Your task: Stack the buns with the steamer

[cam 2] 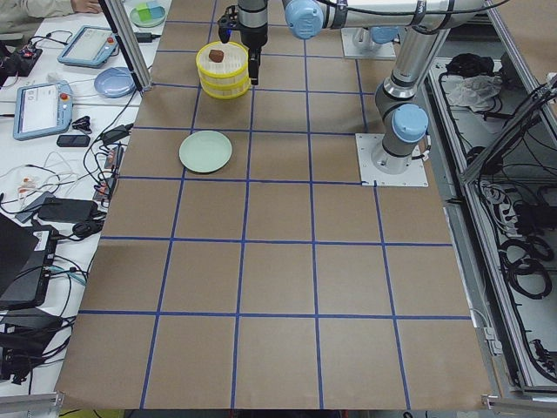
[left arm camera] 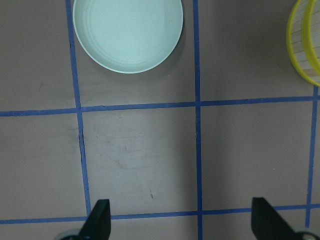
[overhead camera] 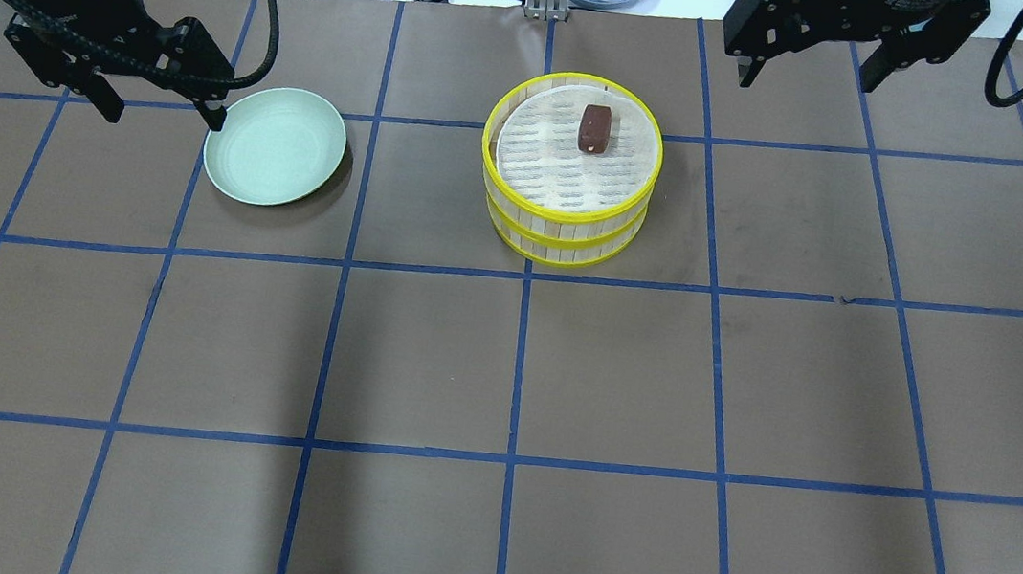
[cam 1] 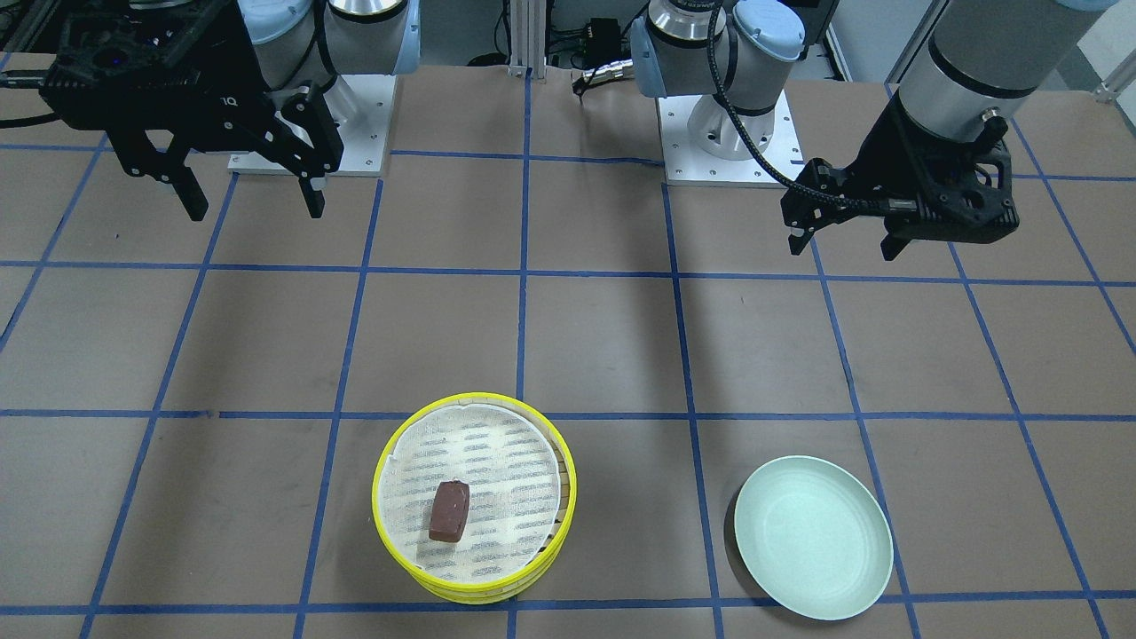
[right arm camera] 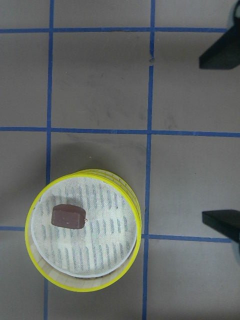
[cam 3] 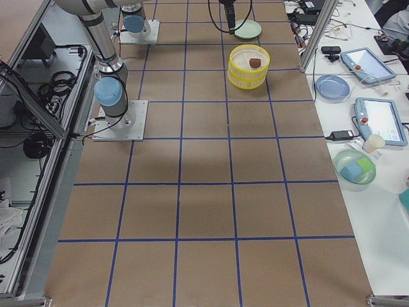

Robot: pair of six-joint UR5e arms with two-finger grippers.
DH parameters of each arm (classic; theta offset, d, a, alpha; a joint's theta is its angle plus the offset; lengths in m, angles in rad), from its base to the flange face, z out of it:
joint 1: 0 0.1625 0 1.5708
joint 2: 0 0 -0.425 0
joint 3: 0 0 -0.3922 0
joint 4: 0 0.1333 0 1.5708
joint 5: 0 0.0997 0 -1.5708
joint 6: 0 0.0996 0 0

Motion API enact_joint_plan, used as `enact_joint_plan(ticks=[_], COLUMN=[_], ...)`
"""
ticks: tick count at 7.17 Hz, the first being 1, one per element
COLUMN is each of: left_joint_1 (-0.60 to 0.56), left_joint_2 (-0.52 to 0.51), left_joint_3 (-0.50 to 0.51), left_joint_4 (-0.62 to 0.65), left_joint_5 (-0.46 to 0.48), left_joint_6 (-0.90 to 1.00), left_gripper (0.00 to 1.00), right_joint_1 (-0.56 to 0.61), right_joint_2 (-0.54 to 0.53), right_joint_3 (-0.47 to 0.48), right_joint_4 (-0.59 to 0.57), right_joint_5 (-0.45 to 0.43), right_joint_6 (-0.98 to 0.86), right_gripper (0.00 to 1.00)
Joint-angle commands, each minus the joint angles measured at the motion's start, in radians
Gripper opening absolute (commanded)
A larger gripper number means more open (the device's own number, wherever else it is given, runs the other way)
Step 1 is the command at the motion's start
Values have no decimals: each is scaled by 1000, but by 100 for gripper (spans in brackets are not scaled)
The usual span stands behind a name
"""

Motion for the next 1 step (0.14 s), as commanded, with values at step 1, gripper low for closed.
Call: enact_joint_plan(ticks=[1], left_joint_1=[-2], left_joint_2=[0], left_joint_3=[-1], left_joint_4=[-5], left_joint_5=[42], left_joint_6=[2], left_gripper=[100], right_joint_1=[1], right_joint_2=[-1], right_joint_3=[7], right_joint_4=[-8], right_joint_5=[17], right_joint_6=[5], right_gripper=[100])
